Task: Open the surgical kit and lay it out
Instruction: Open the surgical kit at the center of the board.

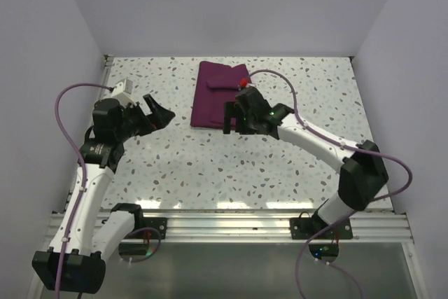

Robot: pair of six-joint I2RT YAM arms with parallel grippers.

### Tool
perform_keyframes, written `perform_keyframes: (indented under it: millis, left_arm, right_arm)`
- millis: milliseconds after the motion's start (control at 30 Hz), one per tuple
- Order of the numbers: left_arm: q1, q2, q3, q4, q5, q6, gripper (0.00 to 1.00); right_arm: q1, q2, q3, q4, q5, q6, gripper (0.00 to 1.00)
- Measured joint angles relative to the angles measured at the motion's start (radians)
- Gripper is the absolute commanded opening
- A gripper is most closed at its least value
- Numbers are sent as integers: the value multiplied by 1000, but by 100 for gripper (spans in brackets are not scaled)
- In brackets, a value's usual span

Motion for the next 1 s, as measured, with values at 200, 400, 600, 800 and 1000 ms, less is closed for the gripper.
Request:
perform_keyframes:
  millis: [200, 400, 600, 800, 1000]
  left_arm:
    - [1, 56, 32, -142, -139, 28, 100]
    - [-16, -7, -31, -197, -152, 53, 100]
    - [-52, -24, -22, -241, -211, 81, 100]
    - [-52, -33, 5, -282, -267, 102, 100]
    - [-52, -68, 9, -319, -309, 108, 100]
  right_arm:
    - [23, 360, 564, -344, 82, -46, 96]
    - [44, 648, 990, -529, 153, -98, 95]
    - [47, 896, 1178, -643, 177, -95, 92]
    - [47, 973, 1177, -667, 182, -89, 90]
    - [47, 1000, 1178, -657, 180, -74, 75]
